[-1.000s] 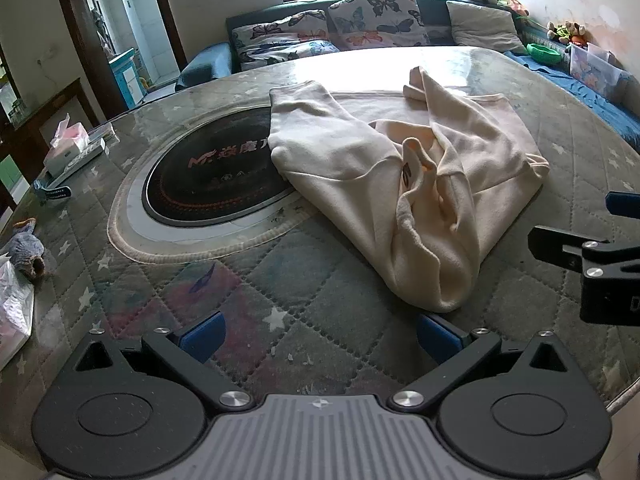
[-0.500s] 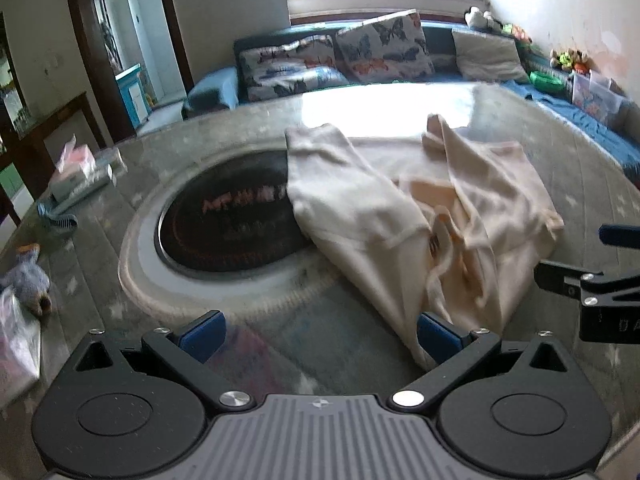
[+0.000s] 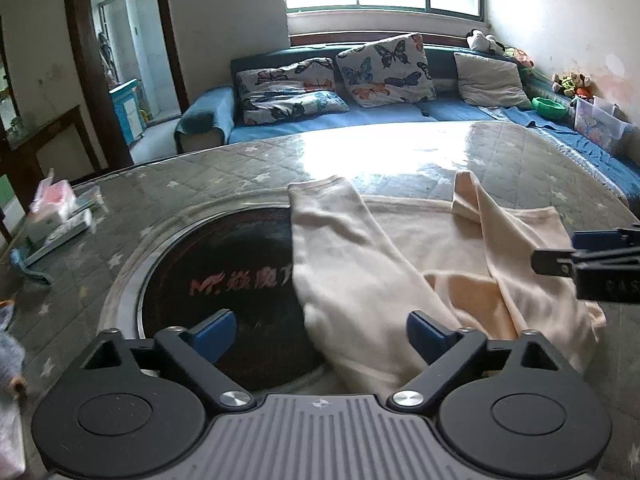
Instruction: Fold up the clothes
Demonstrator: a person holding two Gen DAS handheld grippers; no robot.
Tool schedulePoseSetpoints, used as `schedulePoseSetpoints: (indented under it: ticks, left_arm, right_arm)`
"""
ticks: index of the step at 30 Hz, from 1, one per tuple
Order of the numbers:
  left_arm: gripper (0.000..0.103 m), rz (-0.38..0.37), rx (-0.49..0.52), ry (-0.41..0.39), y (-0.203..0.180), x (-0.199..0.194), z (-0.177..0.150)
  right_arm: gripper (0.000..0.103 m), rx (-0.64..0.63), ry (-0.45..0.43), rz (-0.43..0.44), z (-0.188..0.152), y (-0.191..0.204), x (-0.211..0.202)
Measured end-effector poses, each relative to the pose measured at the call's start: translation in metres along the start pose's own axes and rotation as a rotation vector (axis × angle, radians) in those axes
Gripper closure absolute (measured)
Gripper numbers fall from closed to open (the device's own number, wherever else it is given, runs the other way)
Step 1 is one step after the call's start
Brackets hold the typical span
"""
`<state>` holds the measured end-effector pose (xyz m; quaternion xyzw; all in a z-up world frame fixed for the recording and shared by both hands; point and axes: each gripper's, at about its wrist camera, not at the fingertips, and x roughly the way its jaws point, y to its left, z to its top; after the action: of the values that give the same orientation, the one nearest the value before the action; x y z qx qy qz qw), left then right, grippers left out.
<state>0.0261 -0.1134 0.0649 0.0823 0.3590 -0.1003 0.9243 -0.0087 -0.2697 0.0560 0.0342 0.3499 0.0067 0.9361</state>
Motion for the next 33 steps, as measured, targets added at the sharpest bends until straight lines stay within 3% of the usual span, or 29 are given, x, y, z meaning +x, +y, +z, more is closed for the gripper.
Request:
schedulePoseSetpoints:
  ticks: [7,12,13,17,22,27,31,33]
  left_arm:
    - [0.024,-0.035,-0.031,0.022,0.004,0.045,0.031]
    - [0.024,-0.057,-0.027,0.034,0.002,0.074,0.046]
    - [0.024,-0.060,-0.025,0.037,0.001,0.079,0.048]
    - [0.024,-0.054,-0.016,0.044,-0.003,0.096,0.055]
    - [0.029,-0.044,-0.004,0.044,-0.008,0.114,0.064]
    - [0.053,-0.053,0.005,0.054,-0.009,0.126,0.065]
    - [0.092,-0.048,0.013,0.041,-0.005,0.125,0.064]
    - [0.097,-0.046,0.001,0.028,0.002,0.118,0.064]
  right_arm:
    - [0.061,0.035,0.030,0.022,0.033,-0.012,0.052]
    - [0.075,0.033,0.063,0.022,0.042,-0.011,0.087]
    - [0.082,0.032,0.064,0.015,0.043,-0.011,0.091]
    - [0.095,0.012,0.053,0.004,0.043,-0.011,0.096]
    - [0.097,0.008,0.017,-0.005,0.042,-0.018,0.080]
    - [0.097,0.041,-0.039,-0.024,0.040,-0.035,0.048]
    - [0.097,0.080,-0.085,-0.062,0.032,-0.053,0.014]
    - [0.097,0.106,-0.109,-0.085,0.026,-0.062,-0.003]
